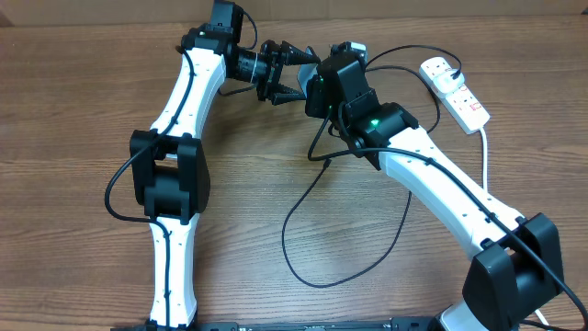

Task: Plug charger to phone and switch on socket

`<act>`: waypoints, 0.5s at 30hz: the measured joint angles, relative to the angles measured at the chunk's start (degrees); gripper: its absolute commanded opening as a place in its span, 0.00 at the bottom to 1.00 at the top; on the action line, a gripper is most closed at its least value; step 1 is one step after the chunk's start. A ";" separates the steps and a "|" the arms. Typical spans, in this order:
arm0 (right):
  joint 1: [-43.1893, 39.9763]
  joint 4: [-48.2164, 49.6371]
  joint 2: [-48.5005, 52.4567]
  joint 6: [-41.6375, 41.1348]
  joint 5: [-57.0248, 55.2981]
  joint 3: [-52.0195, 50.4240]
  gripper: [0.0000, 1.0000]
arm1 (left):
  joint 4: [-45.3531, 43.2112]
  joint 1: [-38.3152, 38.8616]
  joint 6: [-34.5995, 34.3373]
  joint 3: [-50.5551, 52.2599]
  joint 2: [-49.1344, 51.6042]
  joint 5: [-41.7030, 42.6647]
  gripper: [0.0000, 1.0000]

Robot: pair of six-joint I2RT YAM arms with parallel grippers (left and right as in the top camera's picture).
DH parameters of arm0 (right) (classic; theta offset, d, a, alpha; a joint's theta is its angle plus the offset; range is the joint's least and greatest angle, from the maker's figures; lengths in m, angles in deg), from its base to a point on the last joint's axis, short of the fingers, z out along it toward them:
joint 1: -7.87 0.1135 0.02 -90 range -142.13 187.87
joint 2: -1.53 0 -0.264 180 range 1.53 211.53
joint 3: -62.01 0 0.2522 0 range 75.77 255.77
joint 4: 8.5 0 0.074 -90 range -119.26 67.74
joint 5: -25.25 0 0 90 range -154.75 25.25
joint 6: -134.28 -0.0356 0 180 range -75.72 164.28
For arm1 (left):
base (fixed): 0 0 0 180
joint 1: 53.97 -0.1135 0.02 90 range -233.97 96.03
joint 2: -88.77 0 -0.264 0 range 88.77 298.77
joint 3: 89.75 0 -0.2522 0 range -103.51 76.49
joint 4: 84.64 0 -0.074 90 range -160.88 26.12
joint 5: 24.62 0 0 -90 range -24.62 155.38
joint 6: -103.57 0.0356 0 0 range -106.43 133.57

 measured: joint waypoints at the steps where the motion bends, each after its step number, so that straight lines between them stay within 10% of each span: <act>1: 0.00 0.20 0.00 -0.02 -0.11 0.00 0.45 | 0.00 0.00 0.00 0.00 0.00 0.04 0.60; 15: 0.00 0.07 0.04 -0.02 -0.37 0.00 0.38 | 0.00 0.00 -0.83 0.02 0.00 0.24 0.60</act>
